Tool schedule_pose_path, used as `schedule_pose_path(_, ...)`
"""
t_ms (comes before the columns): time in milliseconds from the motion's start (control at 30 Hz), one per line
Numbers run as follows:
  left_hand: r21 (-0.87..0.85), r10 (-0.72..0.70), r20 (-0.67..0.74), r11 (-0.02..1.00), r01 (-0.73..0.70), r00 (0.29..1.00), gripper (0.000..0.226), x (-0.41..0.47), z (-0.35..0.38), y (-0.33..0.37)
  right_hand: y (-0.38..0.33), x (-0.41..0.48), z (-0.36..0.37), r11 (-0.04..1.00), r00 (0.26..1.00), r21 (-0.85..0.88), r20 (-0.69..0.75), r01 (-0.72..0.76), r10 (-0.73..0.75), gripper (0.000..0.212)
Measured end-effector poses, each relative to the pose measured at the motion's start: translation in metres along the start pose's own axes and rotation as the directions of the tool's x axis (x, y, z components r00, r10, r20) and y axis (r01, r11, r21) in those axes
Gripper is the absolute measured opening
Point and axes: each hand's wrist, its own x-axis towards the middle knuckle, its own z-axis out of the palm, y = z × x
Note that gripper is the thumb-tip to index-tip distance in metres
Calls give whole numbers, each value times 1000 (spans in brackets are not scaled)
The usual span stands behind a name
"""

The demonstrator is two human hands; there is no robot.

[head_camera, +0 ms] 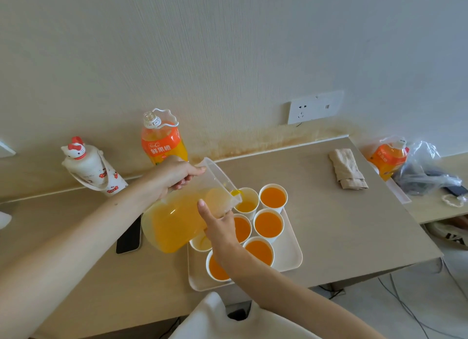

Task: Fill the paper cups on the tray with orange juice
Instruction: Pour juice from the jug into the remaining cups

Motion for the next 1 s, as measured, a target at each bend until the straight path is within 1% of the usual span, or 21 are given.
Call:
schedule_pose_path(67, -2, -2, -6, 1000, 2, 1000, 40, -2, 0, 0, 1, 1, 1, 1000, 1000, 1, -7, -7, 7, 69)
schedule_pose_path(133, -7, -1, -8, 1000, 1, 1000, 38, -3, 0, 0, 1, 0, 1, 1000, 1000, -4, -12, -15, 15, 71)
schedule_pose_path(167, -5, 1, -7, 1000, -1, 1000, 38, -4, 0, 1, 0, 0, 1, 1000, 1000, -11, -13, -18, 18, 67)
schedule_pose_path(267, -10, 3, -9, 1000, -3, 1000, 38, -6, 0, 1, -1, -2, 0, 1000, 1000, -21, 1, -22, 22, 45)
schedule_pose_path(300, -16, 4, -10, 1000, -4, 1000, 37, -7, 0, 1, -1, -2, 0, 999, 1000, -23, 5, -24, 24, 41)
schedule_pose_path(333, -20, 5, -11, 1000, -5, 1000, 37, -8, 0, 1, -3, -4, 1, 999, 1000, -25, 7, -24, 24, 42)
schedule_pose_path(433, -15, 9, -11, 1000, -9, 1000, 38, -10, 1, 1, -3, -6, 1, 999, 999, -31, 15, -31, 32, 53)
schedule_pose_path(567, -24, 14, -13, 1000, -14, 1000, 37, -10, 0, 1, -6, -6, 1, 999, 1000, -38, 24, -9, 10, 54)
schedule_pose_path(667, -26, 16, -22, 1000, -17, 1000, 38, -10, 0, 1, -8, -8, 2, 1000, 999, -17, 34, -21, 21, 61)
schedule_pose_path(833, -7, 4, -30, 1000, -5, 1000, 38, -8, 0, -1, -8, -8, 1, 1000, 999, -20, 49, -24, 25, 47)
schedule_pose_path(1000, -26, 8, -33, 1000, -8, 999, 38, -8, 1, -2, -5, -7, 2, 998, 998, -10, 31, -57, 57, 61)
